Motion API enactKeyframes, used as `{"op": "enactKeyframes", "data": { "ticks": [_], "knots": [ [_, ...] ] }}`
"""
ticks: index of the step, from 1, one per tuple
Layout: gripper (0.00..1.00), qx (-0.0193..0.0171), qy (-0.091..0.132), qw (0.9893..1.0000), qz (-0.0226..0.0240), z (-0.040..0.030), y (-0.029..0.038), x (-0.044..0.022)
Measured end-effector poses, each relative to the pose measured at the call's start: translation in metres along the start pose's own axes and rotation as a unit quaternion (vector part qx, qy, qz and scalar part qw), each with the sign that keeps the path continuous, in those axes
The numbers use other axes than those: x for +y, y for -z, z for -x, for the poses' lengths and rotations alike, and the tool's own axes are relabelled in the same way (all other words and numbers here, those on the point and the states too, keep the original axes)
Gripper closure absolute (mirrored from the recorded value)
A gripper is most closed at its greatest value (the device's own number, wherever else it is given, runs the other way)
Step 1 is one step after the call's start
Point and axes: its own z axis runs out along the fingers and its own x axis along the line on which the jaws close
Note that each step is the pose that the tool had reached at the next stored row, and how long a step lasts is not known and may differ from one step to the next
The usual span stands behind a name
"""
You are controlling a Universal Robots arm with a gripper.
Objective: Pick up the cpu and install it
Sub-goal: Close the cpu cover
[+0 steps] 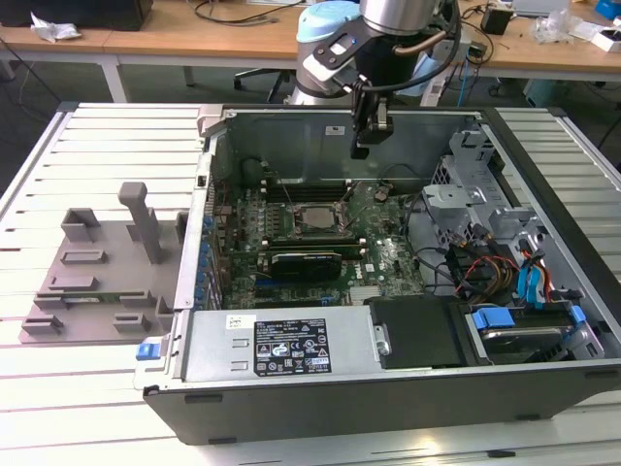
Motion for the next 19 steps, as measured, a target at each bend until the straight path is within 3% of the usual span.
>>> {"op": "enactKeyframes", "data": {
  "ticks": [19],
  "knots": [
    [0.89,0.0,0.0,1.0,-0.0007,0.0003,-0.0256,0.0029]
  ]
}}
